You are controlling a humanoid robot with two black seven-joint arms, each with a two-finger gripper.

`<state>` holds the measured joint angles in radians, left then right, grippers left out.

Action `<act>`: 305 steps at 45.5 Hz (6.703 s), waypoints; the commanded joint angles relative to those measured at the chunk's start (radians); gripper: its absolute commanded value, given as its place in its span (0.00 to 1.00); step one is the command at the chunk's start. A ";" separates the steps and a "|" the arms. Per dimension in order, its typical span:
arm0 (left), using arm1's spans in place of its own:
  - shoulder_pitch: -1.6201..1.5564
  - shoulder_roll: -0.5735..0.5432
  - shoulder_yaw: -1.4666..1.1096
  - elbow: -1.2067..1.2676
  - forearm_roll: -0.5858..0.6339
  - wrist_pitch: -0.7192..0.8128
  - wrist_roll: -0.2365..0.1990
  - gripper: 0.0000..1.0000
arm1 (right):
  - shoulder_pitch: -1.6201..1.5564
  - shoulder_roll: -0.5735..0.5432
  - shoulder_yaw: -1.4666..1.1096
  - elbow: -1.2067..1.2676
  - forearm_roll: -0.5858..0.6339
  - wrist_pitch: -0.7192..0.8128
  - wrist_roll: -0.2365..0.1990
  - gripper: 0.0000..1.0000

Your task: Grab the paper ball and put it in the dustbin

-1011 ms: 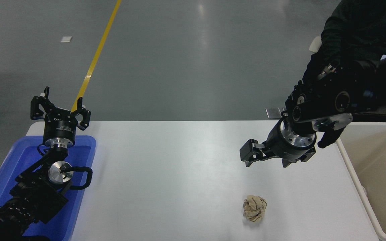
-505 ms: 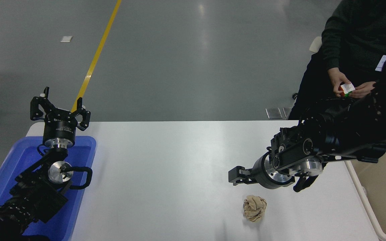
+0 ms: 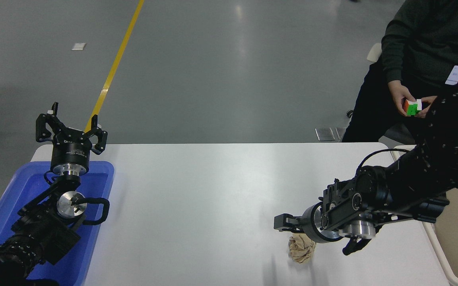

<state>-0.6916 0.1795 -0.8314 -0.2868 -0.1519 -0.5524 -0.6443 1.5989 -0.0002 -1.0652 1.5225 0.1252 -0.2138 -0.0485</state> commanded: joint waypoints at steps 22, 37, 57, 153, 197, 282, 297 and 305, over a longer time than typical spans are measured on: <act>0.000 0.000 0.000 0.000 0.000 0.000 0.000 0.99 | -0.128 0.000 0.021 -0.071 -0.035 -0.036 0.015 1.00; 0.000 0.000 0.000 0.000 0.000 0.000 0.000 0.99 | -0.155 0.000 0.048 -0.108 -0.036 -0.039 0.042 0.95; 0.000 0.000 0.000 0.000 0.000 0.000 0.000 0.99 | -0.214 0.000 0.048 -0.148 -0.079 -0.039 0.067 0.48; 0.001 0.000 0.000 0.000 0.002 0.000 0.000 0.99 | 0.472 -0.825 -0.138 -0.431 -0.306 0.538 0.081 0.00; 0.001 0.000 0.002 0.000 0.002 0.000 0.000 0.99 | -0.855 -0.363 1.275 -1.639 -0.214 0.261 -0.044 0.00; 0.001 0.000 0.002 0.000 0.000 0.002 0.000 0.99 | -0.648 -0.546 1.364 -1.234 -0.184 0.208 -0.034 1.00; 0.000 0.000 0.002 0.000 0.000 0.000 0.000 0.99 | -0.746 -0.569 1.847 -0.773 -0.090 0.221 -0.031 1.00; 0.001 0.000 0.002 0.000 0.000 0.002 0.000 0.99 | -0.790 -0.454 1.895 -0.739 0.022 0.231 -0.031 1.00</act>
<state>-0.6903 0.1795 -0.8308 -0.2869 -0.1518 -0.5509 -0.6443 0.8640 -0.5322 0.6864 0.6384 0.0396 0.0040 -0.0806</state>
